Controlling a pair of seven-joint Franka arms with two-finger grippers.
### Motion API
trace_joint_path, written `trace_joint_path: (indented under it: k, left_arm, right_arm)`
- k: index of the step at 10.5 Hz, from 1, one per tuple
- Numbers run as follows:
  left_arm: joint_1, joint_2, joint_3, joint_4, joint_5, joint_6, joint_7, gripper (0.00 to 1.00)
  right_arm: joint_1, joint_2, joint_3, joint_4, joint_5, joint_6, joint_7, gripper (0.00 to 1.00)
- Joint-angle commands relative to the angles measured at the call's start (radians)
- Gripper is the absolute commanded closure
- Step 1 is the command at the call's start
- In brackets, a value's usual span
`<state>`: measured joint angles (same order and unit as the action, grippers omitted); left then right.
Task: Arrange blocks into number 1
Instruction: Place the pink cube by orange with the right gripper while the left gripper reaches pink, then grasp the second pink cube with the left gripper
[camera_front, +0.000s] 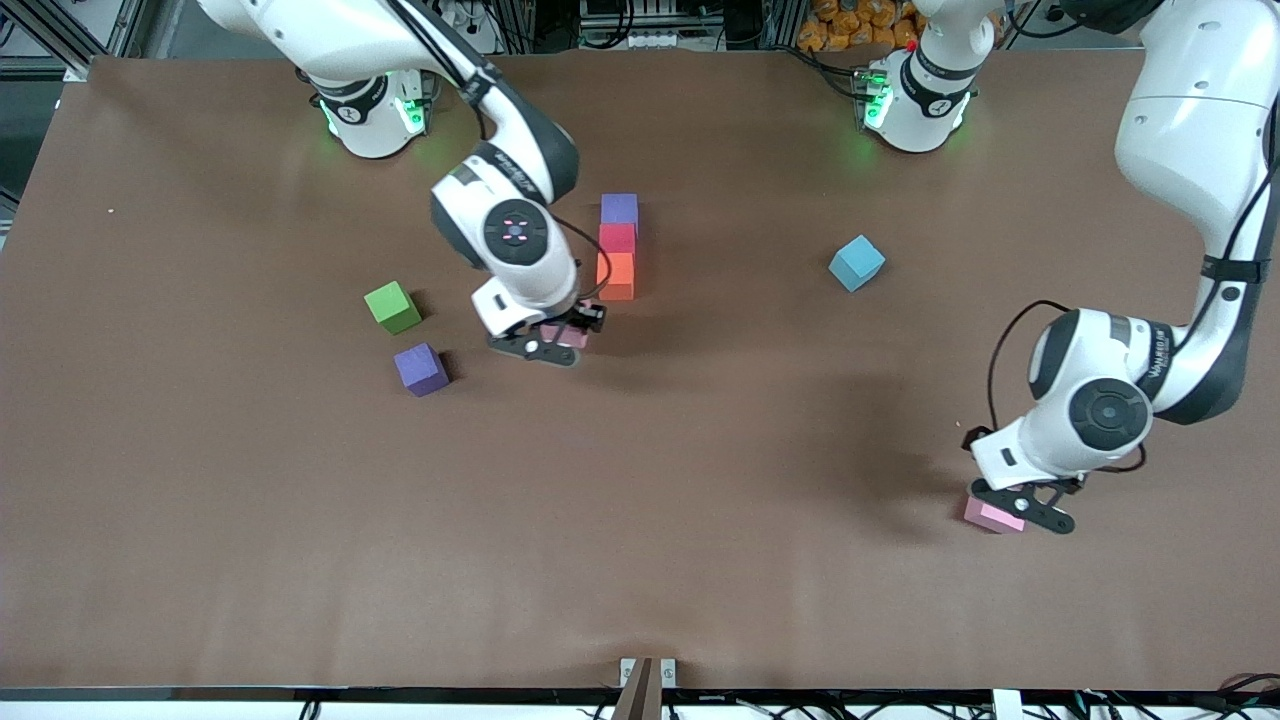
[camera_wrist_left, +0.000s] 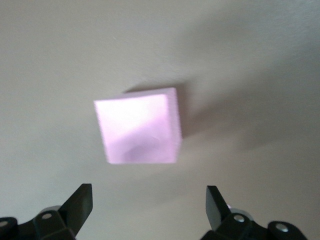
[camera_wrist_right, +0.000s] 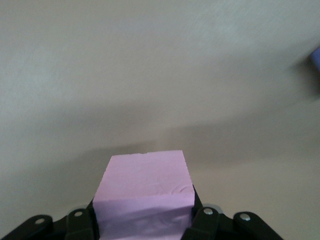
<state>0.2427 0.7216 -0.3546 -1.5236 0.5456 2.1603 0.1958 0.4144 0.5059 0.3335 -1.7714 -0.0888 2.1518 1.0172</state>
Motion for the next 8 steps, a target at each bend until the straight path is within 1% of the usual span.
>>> trace_joint_path:
  k: [1, 3, 5, 8]
  left_arm:
    - [0.009, 0.093, 0.002, 0.127, -0.074, 0.006, 0.077, 0.00]
    - [0.015, 0.113, 0.002, 0.155, -0.113, 0.007, 0.128, 0.00]
    - [0.023, 0.116, 0.005, 0.165, -0.200, 0.027, 0.126, 0.00]
    - [0.024, 0.134, 0.006, 0.155, -0.200, 0.046, 0.119, 0.00]
  right_arm:
    - [0.052, 0.052, -0.002, 0.041, -0.048, -0.006, 0.054, 1.00]
    - [0.056, 0.086, -0.001, 0.041, -0.058, 0.045, 0.054, 1.00]
    - [0.069, 0.120, -0.001, 0.041, -0.075, 0.071, 0.050, 1.00]
    - [0.070, 0.138, -0.001, 0.043, -0.081, 0.083, 0.052, 1.00]
